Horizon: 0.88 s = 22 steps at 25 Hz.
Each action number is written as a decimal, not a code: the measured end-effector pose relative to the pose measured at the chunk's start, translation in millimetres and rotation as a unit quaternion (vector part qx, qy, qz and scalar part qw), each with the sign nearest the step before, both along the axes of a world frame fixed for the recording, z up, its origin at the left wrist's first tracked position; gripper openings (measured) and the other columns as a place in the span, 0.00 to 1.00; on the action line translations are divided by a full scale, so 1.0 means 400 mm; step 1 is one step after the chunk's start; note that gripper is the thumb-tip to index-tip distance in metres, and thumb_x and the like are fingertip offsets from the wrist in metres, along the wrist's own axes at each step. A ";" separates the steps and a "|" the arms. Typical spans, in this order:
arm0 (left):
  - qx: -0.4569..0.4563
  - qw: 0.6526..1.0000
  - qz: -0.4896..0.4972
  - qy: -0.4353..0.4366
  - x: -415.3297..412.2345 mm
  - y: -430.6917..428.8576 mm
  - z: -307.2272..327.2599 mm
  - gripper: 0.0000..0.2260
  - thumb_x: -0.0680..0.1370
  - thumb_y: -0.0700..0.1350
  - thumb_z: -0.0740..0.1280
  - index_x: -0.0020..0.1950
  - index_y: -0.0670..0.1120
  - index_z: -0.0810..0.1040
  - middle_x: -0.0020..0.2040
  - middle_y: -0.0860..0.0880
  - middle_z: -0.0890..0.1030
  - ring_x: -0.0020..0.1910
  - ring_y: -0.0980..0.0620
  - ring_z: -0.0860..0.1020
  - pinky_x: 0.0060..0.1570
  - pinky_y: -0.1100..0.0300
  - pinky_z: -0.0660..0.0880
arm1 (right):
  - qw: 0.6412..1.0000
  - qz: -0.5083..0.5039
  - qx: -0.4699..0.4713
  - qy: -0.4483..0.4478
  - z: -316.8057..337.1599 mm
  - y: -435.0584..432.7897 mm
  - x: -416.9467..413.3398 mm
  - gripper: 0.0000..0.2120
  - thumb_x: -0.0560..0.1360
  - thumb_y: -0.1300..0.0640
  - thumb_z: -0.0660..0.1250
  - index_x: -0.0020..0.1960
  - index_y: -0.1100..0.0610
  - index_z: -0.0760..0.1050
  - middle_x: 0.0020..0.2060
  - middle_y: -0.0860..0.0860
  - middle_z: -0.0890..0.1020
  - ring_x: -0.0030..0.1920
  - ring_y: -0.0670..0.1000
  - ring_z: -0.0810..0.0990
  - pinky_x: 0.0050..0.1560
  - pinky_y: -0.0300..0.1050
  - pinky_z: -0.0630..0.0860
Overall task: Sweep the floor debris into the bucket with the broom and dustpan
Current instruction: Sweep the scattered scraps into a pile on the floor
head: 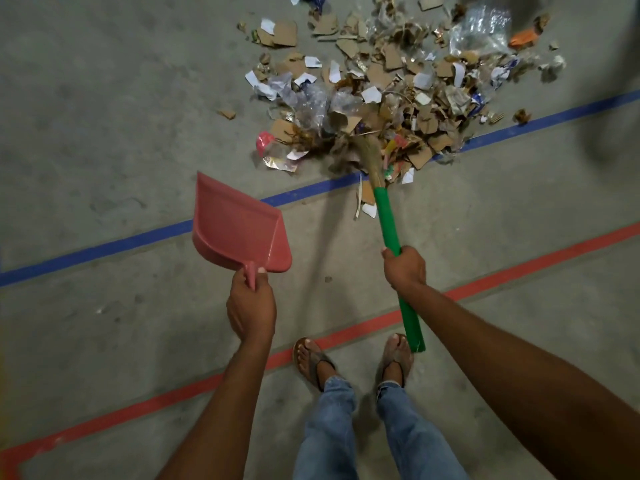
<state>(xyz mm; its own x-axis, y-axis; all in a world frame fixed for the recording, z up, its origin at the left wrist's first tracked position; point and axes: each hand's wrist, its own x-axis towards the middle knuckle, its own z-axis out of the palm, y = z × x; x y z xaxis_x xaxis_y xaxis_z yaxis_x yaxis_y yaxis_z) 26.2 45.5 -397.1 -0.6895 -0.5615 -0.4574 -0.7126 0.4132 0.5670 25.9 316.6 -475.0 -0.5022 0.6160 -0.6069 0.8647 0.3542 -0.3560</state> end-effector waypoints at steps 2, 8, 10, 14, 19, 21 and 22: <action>0.015 1.000 -0.007 0.011 -0.046 0.000 0.014 0.12 0.81 0.51 0.66 0.62 0.48 0.81 0.53 0.45 0.84 0.54 0.41 0.80 0.48 0.57 0.67 | 0.999 -0.003 -0.006 0.038 0.069 -0.012 0.038 0.18 0.79 0.43 0.65 0.46 0.58 0.76 0.39 0.57 0.81 0.41 0.61 0.82 0.42 0.53 0.80; 0.033 0.998 -0.041 0.017 -0.163 -0.039 0.039 0.15 0.80 0.55 0.66 0.63 0.51 0.80 0.55 0.46 0.85 0.57 0.40 0.81 0.55 0.51 0.75 | 0.995 0.065 -0.055 0.053 0.176 -0.114 0.115 0.18 0.79 0.40 0.64 0.43 0.55 0.74 0.35 0.54 0.82 0.36 0.57 0.82 0.38 0.52 0.79; 0.023 0.999 -0.043 0.019 -0.193 -0.052 0.048 0.15 0.81 0.55 0.65 0.64 0.51 0.80 0.56 0.46 0.85 0.57 0.41 0.81 0.54 0.52 0.74 | 0.992 0.115 -0.058 0.020 0.178 -0.155 0.088 0.18 0.79 0.41 0.64 0.46 0.56 0.75 0.38 0.54 0.82 0.40 0.56 0.81 0.40 0.49 0.76; -0.007 1.000 -0.028 0.005 -0.232 -0.094 0.044 0.15 0.81 0.54 0.65 0.65 0.50 0.80 0.56 0.45 0.84 0.57 0.40 0.80 0.53 0.52 0.73 | 0.971 0.209 -0.106 -0.041 0.145 -0.234 -0.017 0.13 0.80 0.45 0.65 0.41 0.50 0.68 0.37 0.50 0.77 0.39 0.54 0.76 0.39 0.44 0.70; -0.029 0.999 -0.019 -0.008 -0.305 -0.145 0.004 0.13 0.82 0.52 0.66 0.61 0.47 0.81 0.55 0.42 0.84 0.57 0.37 0.80 0.51 0.52 0.70 | 0.985 0.105 -0.082 -0.109 0.005 -0.204 -0.238 0.19 0.79 0.43 0.66 0.53 0.61 0.77 0.49 0.62 0.84 0.44 0.61 0.84 0.39 0.46 0.77; -0.049 0.998 -0.025 -0.029 -0.356 -0.154 -0.012 0.13 0.81 0.52 0.66 0.61 0.48 0.82 0.56 0.42 0.84 0.57 0.37 0.80 0.52 0.52 0.71 | 0.994 0.012 -0.055 -0.089 -0.020 -0.177 -0.298 0.22 0.79 0.43 0.65 0.58 0.62 0.76 0.54 0.63 0.82 0.52 0.64 0.83 0.50 0.52 0.80; -0.047 0.998 -0.028 -0.033 -0.381 -0.152 -0.015 0.13 0.81 0.52 0.66 0.61 0.48 0.81 0.56 0.42 0.84 0.57 0.37 0.80 0.52 0.52 0.71 | 0.996 -0.022 -0.046 -0.074 -0.010 -0.165 -0.314 0.22 0.79 0.42 0.64 0.57 0.62 0.76 0.54 0.62 0.82 0.52 0.64 0.82 0.52 0.55 0.80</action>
<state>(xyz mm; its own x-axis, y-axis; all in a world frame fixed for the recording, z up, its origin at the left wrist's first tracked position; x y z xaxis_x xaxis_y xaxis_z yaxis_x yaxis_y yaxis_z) -126.0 -15.5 -402.9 -0.6901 -0.5661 -0.4508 -0.7224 0.5017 0.4759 -99.7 250.5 -479.0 -0.3779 0.5735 -0.7268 0.9237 0.2875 -0.2533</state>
